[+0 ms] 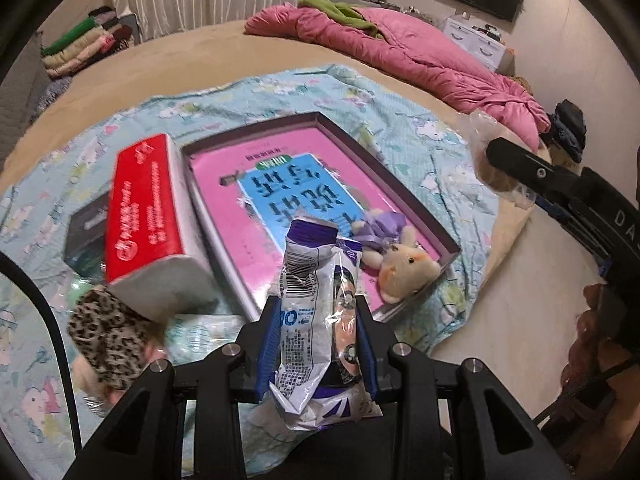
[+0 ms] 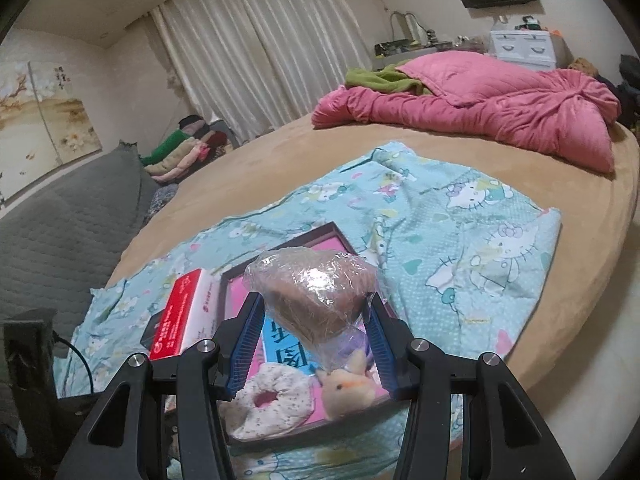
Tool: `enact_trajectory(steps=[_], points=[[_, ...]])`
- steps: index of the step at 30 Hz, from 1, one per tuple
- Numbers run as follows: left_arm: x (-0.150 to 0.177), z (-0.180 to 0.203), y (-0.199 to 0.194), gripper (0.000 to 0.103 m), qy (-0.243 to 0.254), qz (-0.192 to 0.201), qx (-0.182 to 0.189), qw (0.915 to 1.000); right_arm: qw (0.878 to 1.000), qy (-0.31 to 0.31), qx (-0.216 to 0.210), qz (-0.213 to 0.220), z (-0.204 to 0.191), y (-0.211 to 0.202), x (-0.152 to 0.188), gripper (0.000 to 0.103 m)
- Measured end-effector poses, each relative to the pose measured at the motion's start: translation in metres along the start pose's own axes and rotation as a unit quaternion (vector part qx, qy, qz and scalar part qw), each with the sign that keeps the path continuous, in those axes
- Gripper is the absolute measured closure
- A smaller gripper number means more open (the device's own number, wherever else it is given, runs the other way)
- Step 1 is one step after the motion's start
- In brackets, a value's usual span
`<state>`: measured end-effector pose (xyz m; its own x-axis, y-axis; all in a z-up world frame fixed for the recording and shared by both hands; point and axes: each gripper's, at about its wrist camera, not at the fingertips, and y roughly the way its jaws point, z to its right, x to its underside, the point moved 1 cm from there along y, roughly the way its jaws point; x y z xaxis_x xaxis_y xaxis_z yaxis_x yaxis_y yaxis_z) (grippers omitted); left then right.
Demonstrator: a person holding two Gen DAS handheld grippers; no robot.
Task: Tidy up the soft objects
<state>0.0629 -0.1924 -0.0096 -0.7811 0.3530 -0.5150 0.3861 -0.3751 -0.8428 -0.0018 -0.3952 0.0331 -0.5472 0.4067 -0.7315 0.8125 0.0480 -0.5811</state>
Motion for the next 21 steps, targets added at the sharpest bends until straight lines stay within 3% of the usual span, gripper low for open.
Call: enact_trajectory(steps=[21], points=[[0.004,0.009,0.052,0.068,0.011,-0.049,0.005,0.9987,1.0,0.003,0.001,-0.016,0.005,0.015,0.009,0.051]])
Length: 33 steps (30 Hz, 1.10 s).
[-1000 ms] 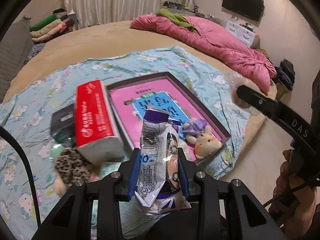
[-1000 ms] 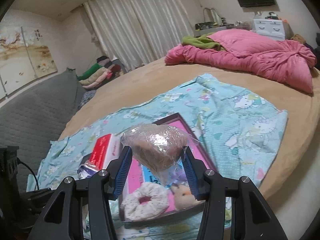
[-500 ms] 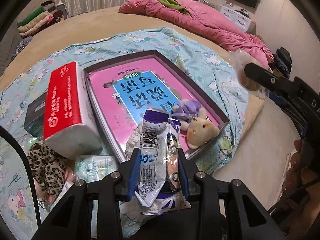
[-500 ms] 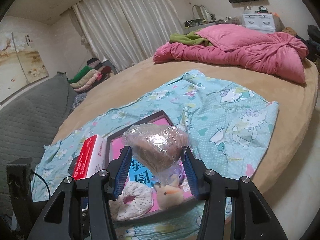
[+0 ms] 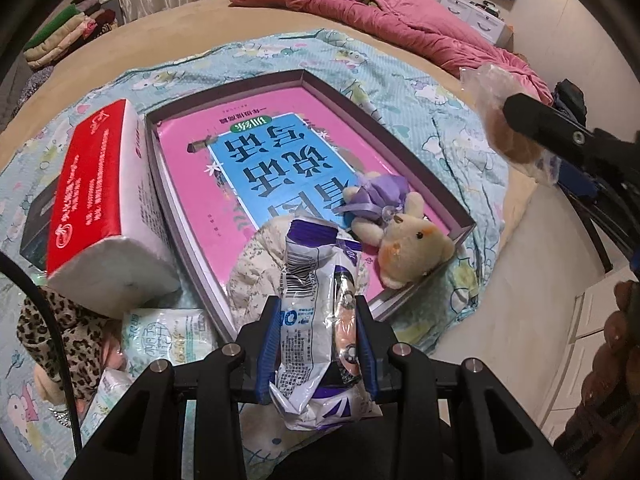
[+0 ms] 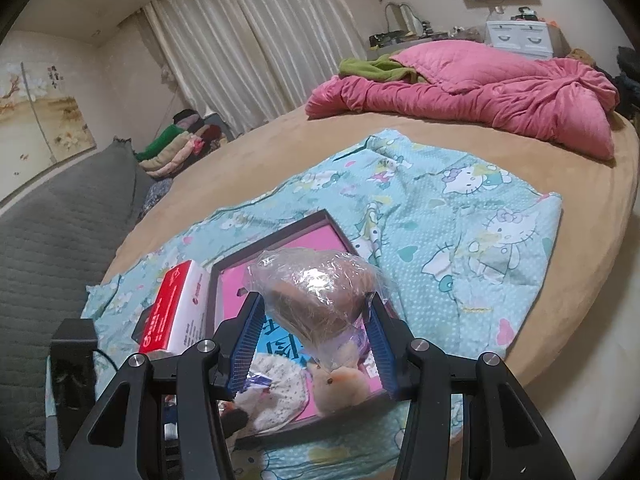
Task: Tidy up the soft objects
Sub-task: 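Lower the bagged bread roll into the pink book box and open the right tool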
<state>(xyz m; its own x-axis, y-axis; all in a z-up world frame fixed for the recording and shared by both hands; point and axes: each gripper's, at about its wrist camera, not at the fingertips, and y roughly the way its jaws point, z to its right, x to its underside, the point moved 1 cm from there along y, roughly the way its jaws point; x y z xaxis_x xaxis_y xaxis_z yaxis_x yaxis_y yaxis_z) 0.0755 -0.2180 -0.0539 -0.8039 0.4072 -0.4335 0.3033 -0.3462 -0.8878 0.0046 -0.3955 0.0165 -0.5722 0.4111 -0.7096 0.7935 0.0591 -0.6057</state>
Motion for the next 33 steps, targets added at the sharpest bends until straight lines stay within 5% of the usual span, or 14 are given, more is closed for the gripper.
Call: enact_trajectory(steps=[33], points=[[-0.009,-0.025,0.026,0.067,-0.024,0.008,-0.001,0.9997,0.991,-0.003,-0.055,-0.125,-0.022,0.065,0.039,0.05]])
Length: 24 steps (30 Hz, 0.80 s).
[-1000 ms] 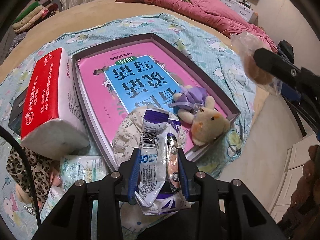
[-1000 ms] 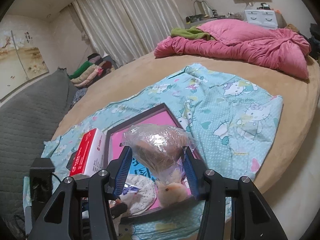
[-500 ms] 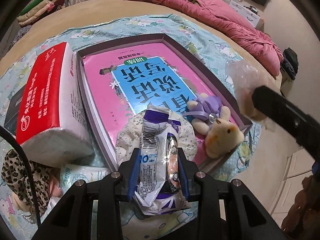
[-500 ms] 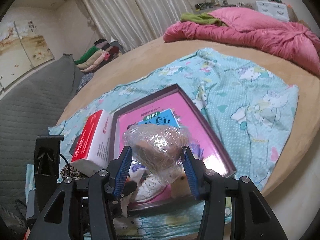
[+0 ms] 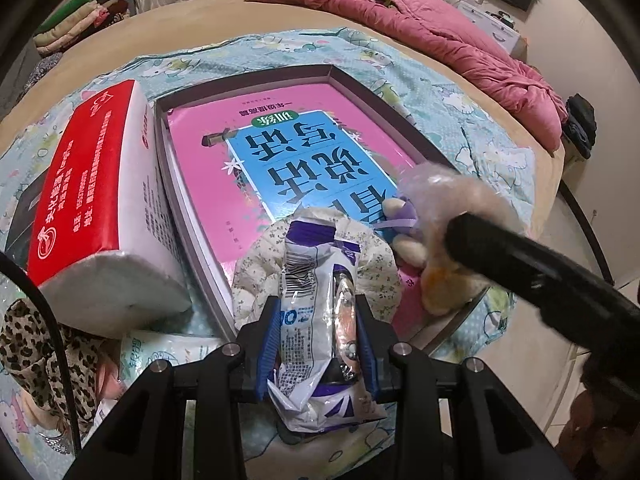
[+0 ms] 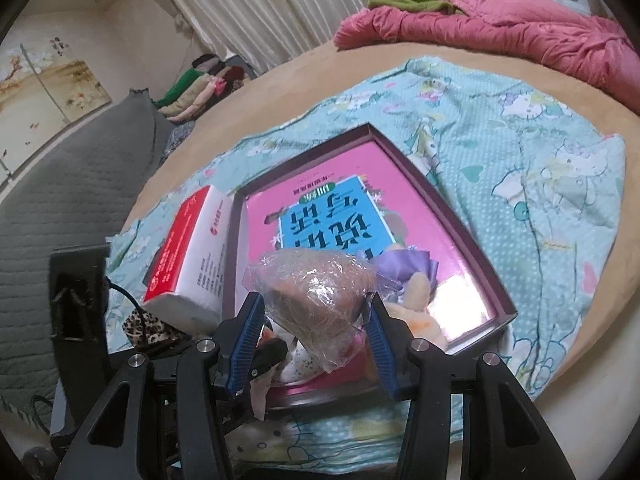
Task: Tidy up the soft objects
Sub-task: 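Lower the bagged bread roll into the pink book box and open the right tool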
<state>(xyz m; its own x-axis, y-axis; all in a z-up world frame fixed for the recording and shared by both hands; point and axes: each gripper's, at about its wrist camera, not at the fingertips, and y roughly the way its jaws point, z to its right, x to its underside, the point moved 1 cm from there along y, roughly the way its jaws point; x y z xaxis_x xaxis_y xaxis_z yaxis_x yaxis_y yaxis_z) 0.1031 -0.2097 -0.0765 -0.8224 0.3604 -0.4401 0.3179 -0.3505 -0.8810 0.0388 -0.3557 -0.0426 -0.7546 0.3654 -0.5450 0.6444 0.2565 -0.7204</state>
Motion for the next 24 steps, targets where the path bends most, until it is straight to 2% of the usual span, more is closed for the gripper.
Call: enact_trajectory(steps=[12,24], points=[[0.004,0.001,0.0,0.067,0.007,0.002,-0.004,1.0,1.0,-0.012,0.013,-0.024,-0.006,0.025,0.003,0.05],[0.005,-0.001,-0.002,0.067,0.005,0.002,0.006,1.0,0.999,-0.016,0.032,-0.025,0.001,0.036,0.004,0.049]])
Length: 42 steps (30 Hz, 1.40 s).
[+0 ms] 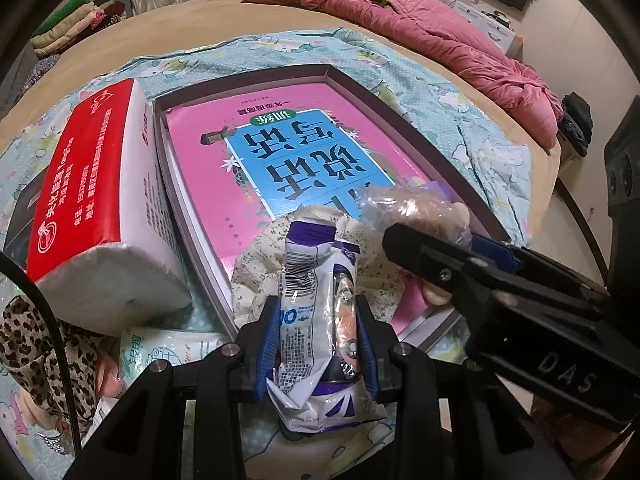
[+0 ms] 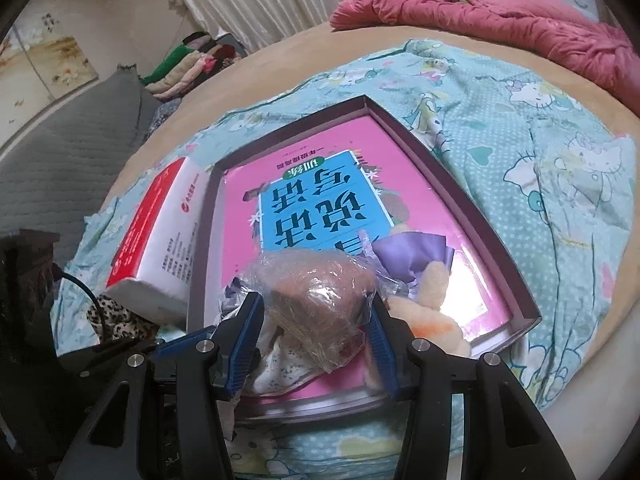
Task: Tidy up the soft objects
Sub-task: 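Lower the bagged bread roll into the pink book box and open the right tool, then lower the wrapped snack packet into the box and open the left tool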
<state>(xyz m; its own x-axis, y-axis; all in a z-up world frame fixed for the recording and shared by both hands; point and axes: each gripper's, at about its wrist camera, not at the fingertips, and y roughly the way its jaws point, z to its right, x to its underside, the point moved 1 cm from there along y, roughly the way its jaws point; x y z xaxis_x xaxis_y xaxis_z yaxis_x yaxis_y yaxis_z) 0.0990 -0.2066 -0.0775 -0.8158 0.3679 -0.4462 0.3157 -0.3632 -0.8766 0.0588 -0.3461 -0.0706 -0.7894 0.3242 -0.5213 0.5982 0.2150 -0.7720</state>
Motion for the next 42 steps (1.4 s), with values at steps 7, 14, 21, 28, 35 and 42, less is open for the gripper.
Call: enact_trajectory(steps=[7,14,21,28,35,42], points=[[0.0,-0.001,0.0,0.067,-0.001,0.001,0.003,1.0,1.0,0.0,-0.003,-0.002,-0.001,0.001,0.002,0.046],[0.0,-0.001,0.0,0.067,-0.003,0.001,0.005,1.0,1.0,0.007,-0.006,-0.003,0.0,0.0,0.002,0.046],[0.0,-0.003,-0.002,0.067,-0.01,0.0,0.013,0.9999,1.0,0.012,-0.012,0.014,0.0,-0.011,-0.001,0.042],[-0.001,-0.002,-0.001,0.066,-0.01,0.0,0.013,0.9999,0.999,0.022,-0.008,0.027,0.005,-0.022,-0.003,0.041],[-0.002,-0.002,-0.005,0.061,-0.02,0.001,0.032,0.9993,0.998,0.038,-0.001,0.048,0.014,-0.037,-0.006,0.036],[-0.003,-0.002,-0.012,0.052,-0.023,0.011,0.037,0.999,0.996,0.057,-0.003,0.063,0.022,-0.049,-0.009,0.035]])
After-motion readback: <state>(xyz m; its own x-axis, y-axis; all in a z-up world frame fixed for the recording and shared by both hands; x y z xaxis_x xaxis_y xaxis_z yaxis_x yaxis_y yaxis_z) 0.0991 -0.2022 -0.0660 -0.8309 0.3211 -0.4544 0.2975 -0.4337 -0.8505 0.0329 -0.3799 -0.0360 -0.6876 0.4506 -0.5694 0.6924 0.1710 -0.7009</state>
